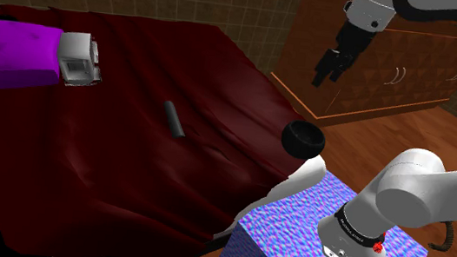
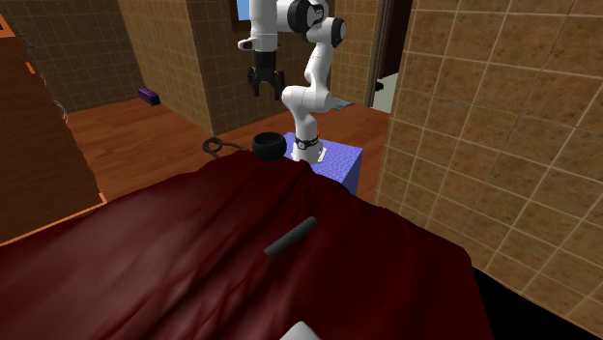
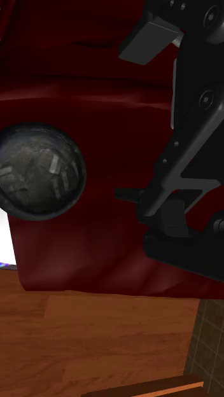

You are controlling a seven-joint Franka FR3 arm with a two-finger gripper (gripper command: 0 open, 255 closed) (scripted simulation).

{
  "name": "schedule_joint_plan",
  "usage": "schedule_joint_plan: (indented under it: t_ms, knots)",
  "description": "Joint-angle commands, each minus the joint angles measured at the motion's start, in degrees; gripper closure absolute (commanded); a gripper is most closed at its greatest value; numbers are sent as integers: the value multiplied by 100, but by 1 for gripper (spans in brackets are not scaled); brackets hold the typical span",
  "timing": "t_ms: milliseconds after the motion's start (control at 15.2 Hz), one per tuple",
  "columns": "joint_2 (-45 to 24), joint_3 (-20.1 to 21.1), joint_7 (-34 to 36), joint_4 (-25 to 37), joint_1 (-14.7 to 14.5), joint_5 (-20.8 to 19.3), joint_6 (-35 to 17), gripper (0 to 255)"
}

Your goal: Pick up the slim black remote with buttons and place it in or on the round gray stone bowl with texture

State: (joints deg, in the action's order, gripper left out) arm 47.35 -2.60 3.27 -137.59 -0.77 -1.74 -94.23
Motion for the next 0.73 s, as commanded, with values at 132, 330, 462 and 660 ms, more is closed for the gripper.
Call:
schedule_joint_plan:
  t_ms: [132, 330, 462, 660]
  knots:
    - [-189, 196, 257, -108, -45, 105, -339, 0]
    - [-541, 488, 639, -205, -108, 238, -852, 0]
    - [-818, 681, 893, -225, -143, 305, -1192, 0]
    - [-1292, 968, 1278, -187, -176, 366, -1690, 0]
